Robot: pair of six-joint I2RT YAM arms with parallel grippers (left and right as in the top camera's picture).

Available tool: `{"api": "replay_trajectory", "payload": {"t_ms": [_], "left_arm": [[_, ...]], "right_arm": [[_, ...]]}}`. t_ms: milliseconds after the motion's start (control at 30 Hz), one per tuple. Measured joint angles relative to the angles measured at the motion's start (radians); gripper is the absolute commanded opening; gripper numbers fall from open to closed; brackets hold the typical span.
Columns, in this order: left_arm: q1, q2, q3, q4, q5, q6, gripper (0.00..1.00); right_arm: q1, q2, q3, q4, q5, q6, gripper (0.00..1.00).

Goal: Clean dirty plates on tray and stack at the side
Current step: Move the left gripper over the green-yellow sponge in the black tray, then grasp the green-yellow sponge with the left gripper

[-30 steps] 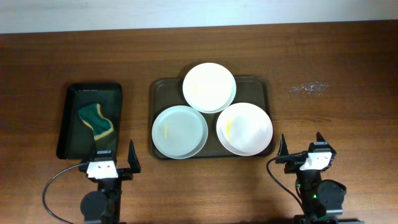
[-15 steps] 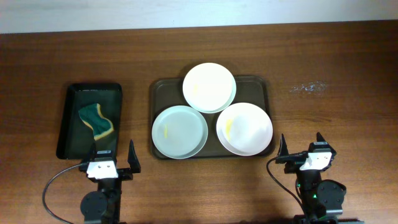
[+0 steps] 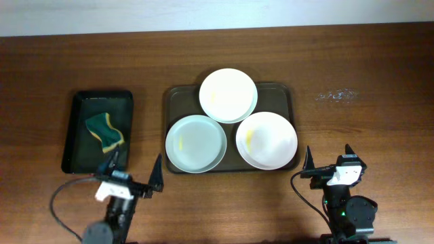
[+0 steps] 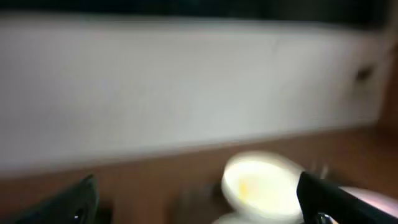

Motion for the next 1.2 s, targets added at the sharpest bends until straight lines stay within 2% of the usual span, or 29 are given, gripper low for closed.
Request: {"api": "replay_trajectory", "payload": {"t_ms": [133,233,267,333,400,467,500,533,567,633,667,700,800,933,1000,1100,1200], "left_arm": [[0.0,-0.005,-0.003,0.313,0.128,-0.008,0.99],[0.0,-0.001,0.034,0.309,0.108,0.018,0.99],[0.0,0.003,0.063,0.266,0.092,0.031,0.99],[0.002,0.092,0.224,0.046,0.004,0.057,0.99],[0.002,0.252,0.426,-0.124,-0.067,0.074,0.99],[0.002,0.388,0.591,-0.364,-0.096,0.08,1.0],[0.002,0.597,0.78,-0.494,-0.113,0.084,1.0],[0.002,0.695,0.844,-0.528,-0.12,0.084,0.99],[0.002,0.852,0.986,-0.712,-0.063,0.084,0.99],[0.001,1.041,1.081,-0.744,-0.029,0.053,0.99],[0.0,1.1,1.106,-0.779,-0.072,-0.021,0.99],[0.016,1.175,1.146,-0.87,-0.201,-0.151,0.99],[0.13,1.334,1.235,-0.998,-0.369,-0.325,0.99],[0.144,1.467,1.237,-1.033,-0.414,-0.38,0.99],[0.182,1.523,1.249,-1.059,-0.388,-0.397,0.99],[0.283,1.691,1.441,-1.275,-0.366,-0.342,0.99],[0.284,1.854,1.519,-1.258,-0.465,-0.375,1.0]], "right_arm": [[0.0,0.0,0.0,0.0,0.0,-0.001,0.98],[0.0,0.0,0.0,0.0,0.0,-0.001,0.98],[0.0,0.0,0.0,0.0,0.0,0.0,0.98],[0.0,-0.001,0.0,0.0,0.0,0.0,0.98],[0.0,-0.001,0.0,0.0,0.0,0.0,0.98],[0.0,-0.001,0.0,0.001,0.0,0.0,0.98],[0.0,-0.001,0.0,0.0,0.0,-0.001,0.98],[0.0,0.0,0.0,0.0,0.0,0.0,0.98],[0.0,0.0,0.0,0.0,0.0,0.0,0.98],[0.0,-0.001,0.0,0.0,0.0,0.0,0.98],[0.0,0.0,0.0,0.0,0.0,-0.001,0.98],[0.0,0.0,0.0,0.0,0.0,0.0,0.98],[0.0,0.0,0.0,0.0,0.0,-0.001,0.98],[0.0,0.0,0.0,0.0,0.0,0.0,0.98],[0.0,0.0,0.0,0.0,0.0,0.0,0.98],[0.0,0.0,0.0,0.0,0.0,0.0,0.98],[0.0,-0.001,0.0,0.0,0.0,-0.001,0.98]]}}
